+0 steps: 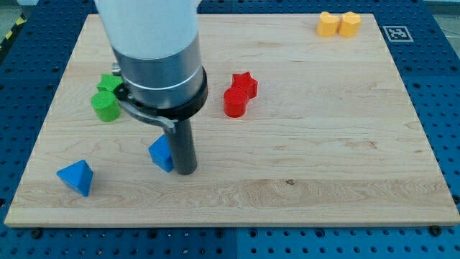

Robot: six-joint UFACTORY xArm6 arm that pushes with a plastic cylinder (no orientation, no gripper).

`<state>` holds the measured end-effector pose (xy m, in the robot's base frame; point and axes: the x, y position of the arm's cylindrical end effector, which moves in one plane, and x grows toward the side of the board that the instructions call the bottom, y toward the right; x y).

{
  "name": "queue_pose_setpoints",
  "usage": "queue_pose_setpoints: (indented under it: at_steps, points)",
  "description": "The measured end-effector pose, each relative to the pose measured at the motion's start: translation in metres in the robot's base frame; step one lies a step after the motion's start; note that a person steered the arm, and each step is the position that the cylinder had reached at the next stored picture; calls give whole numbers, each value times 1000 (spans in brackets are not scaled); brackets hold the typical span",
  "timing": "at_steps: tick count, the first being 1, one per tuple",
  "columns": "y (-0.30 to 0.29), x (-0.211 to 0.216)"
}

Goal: Push the blue cube into the blue triangle

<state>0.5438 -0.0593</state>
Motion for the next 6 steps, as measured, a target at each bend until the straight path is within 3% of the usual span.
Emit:
queue_pose_setpoints:
  at_steps: [1, 2, 5, 6]
  points:
    - [37, -32]
    - [25, -44]
    - [-54, -3]
    - [-53, -13]
